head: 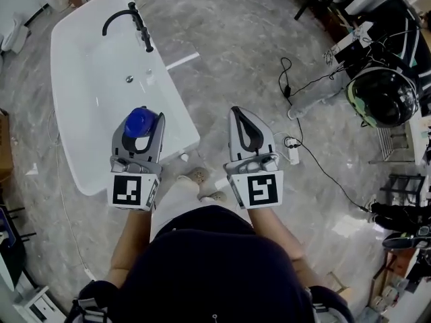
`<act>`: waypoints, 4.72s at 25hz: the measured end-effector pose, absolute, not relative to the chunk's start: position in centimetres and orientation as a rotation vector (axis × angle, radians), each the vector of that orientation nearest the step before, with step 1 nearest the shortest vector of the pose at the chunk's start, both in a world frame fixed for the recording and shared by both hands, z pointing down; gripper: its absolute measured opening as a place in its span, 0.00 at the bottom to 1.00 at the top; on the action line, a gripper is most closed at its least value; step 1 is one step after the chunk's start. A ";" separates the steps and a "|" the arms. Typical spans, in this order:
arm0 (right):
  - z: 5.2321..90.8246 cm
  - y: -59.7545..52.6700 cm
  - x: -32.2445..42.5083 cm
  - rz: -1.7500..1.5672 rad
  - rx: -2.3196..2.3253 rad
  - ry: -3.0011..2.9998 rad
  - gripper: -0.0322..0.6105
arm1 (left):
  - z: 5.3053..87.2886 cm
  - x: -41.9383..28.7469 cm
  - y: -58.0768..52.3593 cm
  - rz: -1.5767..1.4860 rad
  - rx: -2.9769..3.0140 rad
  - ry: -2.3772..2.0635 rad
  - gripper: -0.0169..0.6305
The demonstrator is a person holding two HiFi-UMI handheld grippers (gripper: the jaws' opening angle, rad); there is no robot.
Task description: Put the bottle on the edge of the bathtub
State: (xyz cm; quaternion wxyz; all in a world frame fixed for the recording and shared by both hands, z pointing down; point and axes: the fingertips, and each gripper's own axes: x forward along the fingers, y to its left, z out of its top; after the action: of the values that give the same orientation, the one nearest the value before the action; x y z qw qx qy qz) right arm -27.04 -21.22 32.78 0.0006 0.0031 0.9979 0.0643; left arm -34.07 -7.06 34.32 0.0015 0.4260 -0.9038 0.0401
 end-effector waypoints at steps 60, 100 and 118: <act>56.7 -22.3 -36.2 0.056 -0.005 3.409 0.05 | 73.9 -38.8 -17.5 0.467 1.732 -2.053 0.26; 57.1 -22.9 -35.6 0.037 -0.050 3.409 0.05 | 77.4 -36.8 -19.2 0.574 1.757 -1.848 0.34; 53.6 -23.2 -35.2 0.034 -0.096 3.332 0.05 | 66.2 -37.6 -18.4 0.427 1.931 -2.055 0.35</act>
State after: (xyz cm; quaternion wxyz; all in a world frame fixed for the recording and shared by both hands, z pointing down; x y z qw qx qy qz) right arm -35.16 -23.23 53.56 -0.0960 -0.0288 0.9949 0.0102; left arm -37.55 -18.42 66.18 0.1443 0.6700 -0.7130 0.1483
